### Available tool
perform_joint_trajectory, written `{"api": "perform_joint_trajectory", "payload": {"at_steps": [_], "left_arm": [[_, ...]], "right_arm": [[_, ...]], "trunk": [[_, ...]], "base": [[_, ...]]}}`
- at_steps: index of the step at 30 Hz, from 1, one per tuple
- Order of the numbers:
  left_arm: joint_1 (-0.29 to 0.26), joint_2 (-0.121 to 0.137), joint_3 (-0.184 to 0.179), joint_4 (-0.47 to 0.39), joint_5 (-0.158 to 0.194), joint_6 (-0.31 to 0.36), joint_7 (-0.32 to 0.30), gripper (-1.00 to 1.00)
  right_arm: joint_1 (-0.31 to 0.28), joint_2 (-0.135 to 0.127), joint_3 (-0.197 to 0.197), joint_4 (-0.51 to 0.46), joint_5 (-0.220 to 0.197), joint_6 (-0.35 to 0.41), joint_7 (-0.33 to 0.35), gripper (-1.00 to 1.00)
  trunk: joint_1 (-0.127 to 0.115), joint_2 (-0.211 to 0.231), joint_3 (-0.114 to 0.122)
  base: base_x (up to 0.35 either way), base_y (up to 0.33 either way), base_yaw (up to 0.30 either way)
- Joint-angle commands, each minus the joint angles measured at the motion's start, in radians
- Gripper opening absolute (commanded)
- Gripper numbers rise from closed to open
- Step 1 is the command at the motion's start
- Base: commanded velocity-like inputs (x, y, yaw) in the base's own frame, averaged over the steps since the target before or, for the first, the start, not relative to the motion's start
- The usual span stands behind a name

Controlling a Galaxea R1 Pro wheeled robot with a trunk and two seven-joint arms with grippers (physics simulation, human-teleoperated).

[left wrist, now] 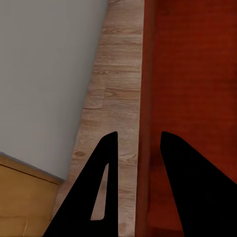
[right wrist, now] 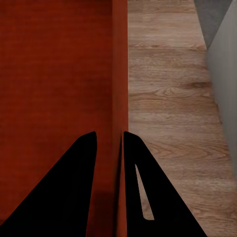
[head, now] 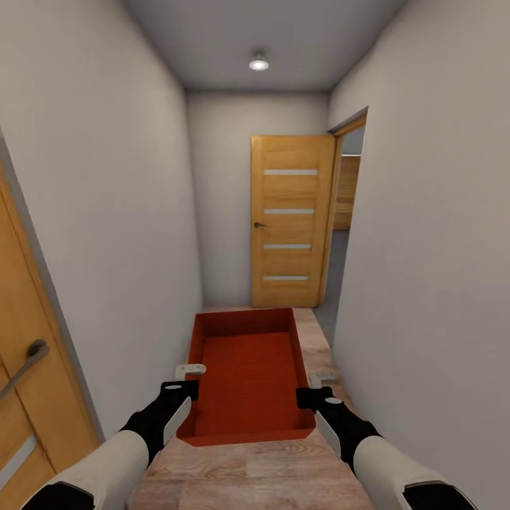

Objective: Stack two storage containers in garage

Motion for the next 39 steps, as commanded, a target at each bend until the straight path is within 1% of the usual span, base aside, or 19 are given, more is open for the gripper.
{"api": "perform_joint_trajectory", "payload": {"at_steps": [1, 39], "left_arm": [[-0.001, 0.002, -0.009, -0.005, 0.006, -0.069, 0.017, -1.00], [-0.001, 0.002, -0.009, -0.004, 0.006, -0.069, 0.017, -1.00]], "right_arm": [[0.001, -0.001, 0.021, 0.001, -0.019, 0.007, -0.011, -1.00], [0.001, -0.001, 0.021, 0.001, -0.019, 0.007, -0.012, -1.00]], "trunk": [[0.001, -0.001, 0.000], [0.001, -0.001, 0.000]], "base": [[0.322, 0.000, 0.000], [0.322, 0.000, 0.000]]}}
